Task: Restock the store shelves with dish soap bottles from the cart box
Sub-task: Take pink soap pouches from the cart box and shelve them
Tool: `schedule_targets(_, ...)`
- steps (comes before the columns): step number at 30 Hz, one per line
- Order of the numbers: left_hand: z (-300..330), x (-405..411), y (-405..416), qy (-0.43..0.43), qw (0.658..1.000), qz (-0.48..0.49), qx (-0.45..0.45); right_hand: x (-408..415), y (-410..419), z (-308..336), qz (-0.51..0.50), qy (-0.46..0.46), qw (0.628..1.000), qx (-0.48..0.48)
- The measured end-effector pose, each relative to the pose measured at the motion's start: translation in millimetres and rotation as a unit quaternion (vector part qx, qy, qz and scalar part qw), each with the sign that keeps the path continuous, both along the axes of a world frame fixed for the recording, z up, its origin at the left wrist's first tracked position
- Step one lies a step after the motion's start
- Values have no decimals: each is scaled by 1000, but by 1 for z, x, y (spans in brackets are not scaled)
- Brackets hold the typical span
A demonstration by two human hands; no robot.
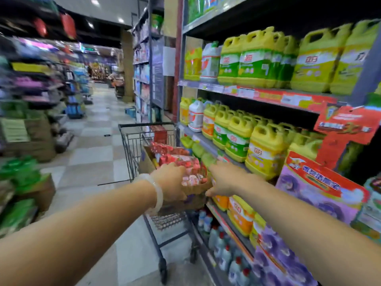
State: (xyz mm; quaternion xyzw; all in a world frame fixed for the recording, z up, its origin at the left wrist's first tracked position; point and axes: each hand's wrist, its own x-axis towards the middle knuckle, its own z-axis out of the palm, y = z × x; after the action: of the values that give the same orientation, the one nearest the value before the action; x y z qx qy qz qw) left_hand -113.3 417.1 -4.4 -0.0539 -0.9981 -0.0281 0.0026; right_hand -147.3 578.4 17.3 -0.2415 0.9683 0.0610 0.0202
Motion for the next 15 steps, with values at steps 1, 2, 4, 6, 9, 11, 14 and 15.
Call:
schedule_targets(1,-2,-12,-15,-1,1000,16,5,-18,-15,-2,13,0,1000,-5)
schedule_targets(2,-1,-25,-28,1,1000,28,9,-36,-28,-4,23,1,1000,-9)
schedule_targets(4,5,-53,-52,4,999,40,15,-72,-53,-5,39,-4,999,-3)
schedule_targets(6,15,-80,-71,3,998,52,19,-107,-73,-2,50,-16,999,7)
schedule_targets(9,20,-125,-99,12,996,81,30,-163,-100,3,62,-16,998,-6)
schedule_targets(11,13,-153,-115,5,995,86,45,-197,-117,0,63,-19,998,-7)
schedule_targets(14,-5,-194,-142,-15,994,95,43,-242,-143,-18,67,-39,997,10)
schedule_targets(15,-10,-208,-152,-19,994,96,43,-257,-152,-25,67,-42,997,14)
